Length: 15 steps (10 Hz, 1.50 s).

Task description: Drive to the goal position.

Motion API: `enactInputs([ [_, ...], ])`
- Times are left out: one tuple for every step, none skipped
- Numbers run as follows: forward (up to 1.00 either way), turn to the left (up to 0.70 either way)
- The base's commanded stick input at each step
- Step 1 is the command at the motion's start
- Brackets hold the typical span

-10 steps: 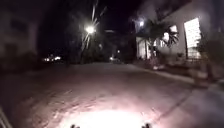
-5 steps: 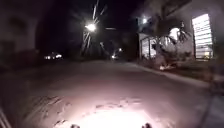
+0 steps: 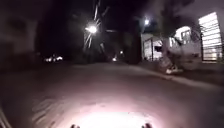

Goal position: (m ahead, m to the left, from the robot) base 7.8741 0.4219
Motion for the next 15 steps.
enactInputs([
  [0.85, 0.0],
  [0.85, 0.0],
  [0.85, 0.0],
  [0.85, 0.0],
  [0.85, 0.0],
  [0.85, 0.0],
  [0.85, 0.0],
  [0.85, 0.0],
  [0.85, 0.0],
  [0.85, 0.0],
  [0.85, 0.0],
  [0.85, 0.0],
  [0.85, 0.0],
  [0.85, 0.0],
  [0.85, 0.0],
])
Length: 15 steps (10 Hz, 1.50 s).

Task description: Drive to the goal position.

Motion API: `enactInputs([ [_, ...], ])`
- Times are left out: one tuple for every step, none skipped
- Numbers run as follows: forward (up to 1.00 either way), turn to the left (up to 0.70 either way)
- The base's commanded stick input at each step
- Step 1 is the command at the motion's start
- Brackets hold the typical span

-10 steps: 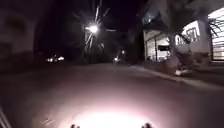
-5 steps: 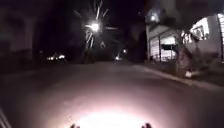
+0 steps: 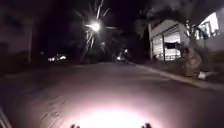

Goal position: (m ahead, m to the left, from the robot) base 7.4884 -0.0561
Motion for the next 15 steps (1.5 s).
enactInputs([
  [0.85, 0.0],
  [0.85, 0.0],
  [0.85, 0.0],
  [0.85, 0.0],
  [0.85, 0.0],
  [0.85, 0.0],
  [0.85, -0.12],
  [0.85, -0.33],
  [0.85, -0.33],
  [0.85, -0.14],
  [0.85, 0.0],
  [0.85, 0.0],
  [0.85, 0.0],
  [0.85, 0.0],
  [0.85, 0.0],
])
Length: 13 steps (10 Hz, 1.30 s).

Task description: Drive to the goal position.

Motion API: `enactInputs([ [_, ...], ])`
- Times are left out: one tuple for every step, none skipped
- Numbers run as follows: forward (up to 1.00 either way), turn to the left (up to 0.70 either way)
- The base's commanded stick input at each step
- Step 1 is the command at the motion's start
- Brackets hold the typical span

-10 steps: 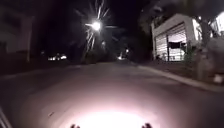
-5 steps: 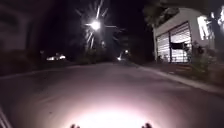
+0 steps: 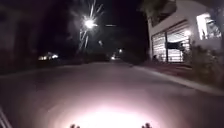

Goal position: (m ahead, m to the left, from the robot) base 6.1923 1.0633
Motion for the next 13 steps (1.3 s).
enactInputs([
  [0.85, 0.0],
  [0.85, 0.0],
  [0.85, 0.0],
  [0.85, 0.0],
  [0.85, 0.0],
  [0.85, 0.0],
  [0.85, 0.0],
  [0.85, 0.0],
  [0.85, 0.0],
  [0.85, 0.0],
  [0.85, 0.0],
  [0.85, 0.0],
  [0.85, 0.0],
])
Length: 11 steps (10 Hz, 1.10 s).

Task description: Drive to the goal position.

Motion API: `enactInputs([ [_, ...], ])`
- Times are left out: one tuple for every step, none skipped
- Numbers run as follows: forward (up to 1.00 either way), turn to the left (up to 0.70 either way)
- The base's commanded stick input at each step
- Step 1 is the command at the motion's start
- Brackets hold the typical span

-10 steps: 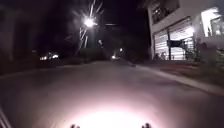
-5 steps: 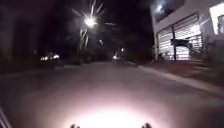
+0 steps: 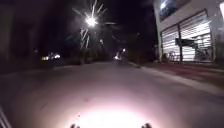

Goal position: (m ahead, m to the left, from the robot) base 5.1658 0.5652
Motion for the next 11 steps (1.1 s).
enactInputs([
  [0.85, 0.0],
  [0.85, 0.0],
  [0.85, 0.0],
  [0.85, 0.0],
  [0.85, 0.0],
  [0.85, 0.0],
  [0.85, 0.0],
  [0.85, 0.0],
  [0.85, 0.0],
  [0.85, 0.0],
  [0.85, 0.0],
])
